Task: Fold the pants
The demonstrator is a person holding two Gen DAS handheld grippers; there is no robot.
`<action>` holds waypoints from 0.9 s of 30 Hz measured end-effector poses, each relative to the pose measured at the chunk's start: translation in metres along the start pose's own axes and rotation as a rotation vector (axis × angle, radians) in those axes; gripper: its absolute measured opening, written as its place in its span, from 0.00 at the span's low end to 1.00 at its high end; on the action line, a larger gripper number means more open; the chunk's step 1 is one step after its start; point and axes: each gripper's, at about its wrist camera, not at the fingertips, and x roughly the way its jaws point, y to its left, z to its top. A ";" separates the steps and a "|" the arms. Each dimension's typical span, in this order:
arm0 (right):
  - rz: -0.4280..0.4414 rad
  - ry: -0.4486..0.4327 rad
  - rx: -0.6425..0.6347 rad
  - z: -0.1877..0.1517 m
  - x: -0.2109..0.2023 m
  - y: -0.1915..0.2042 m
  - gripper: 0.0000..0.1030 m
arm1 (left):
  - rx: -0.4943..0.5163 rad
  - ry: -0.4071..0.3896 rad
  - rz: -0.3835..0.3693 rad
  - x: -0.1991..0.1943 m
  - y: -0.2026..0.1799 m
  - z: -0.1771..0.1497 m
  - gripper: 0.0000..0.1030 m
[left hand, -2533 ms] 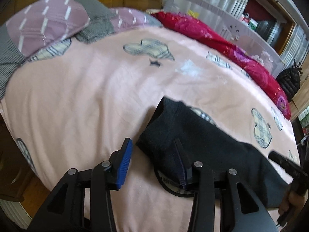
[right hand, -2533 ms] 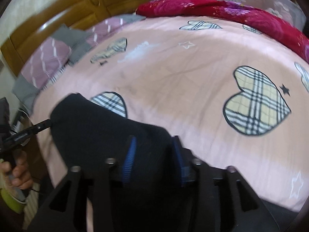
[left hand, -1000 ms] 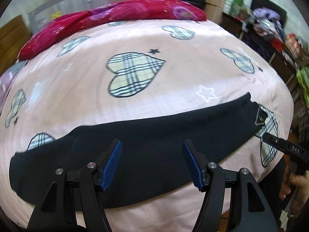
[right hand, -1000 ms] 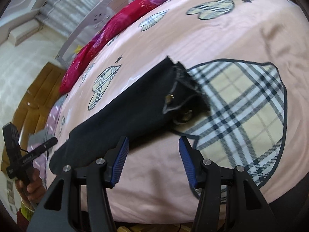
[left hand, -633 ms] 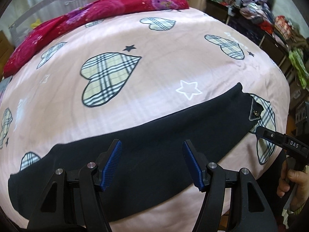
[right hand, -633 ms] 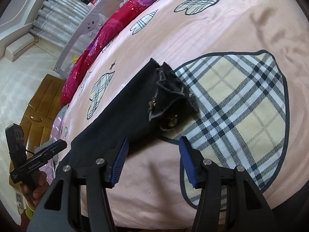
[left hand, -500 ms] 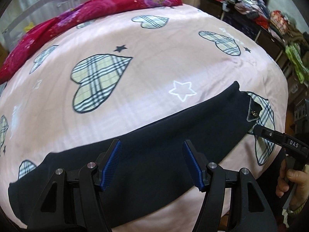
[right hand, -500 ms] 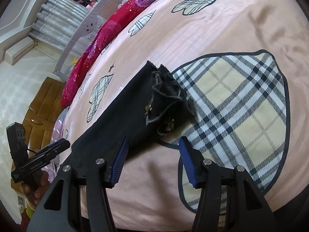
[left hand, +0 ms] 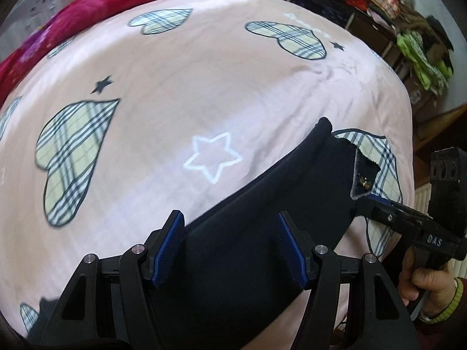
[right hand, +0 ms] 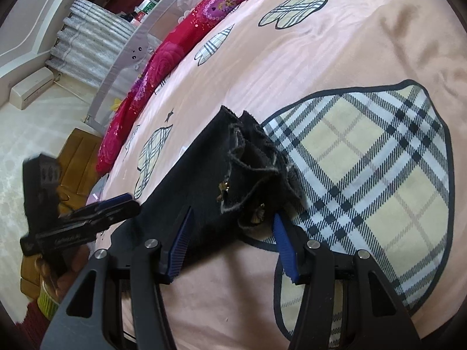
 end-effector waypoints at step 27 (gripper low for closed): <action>0.110 -0.049 0.031 0.003 0.004 -0.023 0.33 | 0.210 0.190 -0.166 0.090 -0.081 0.081 0.32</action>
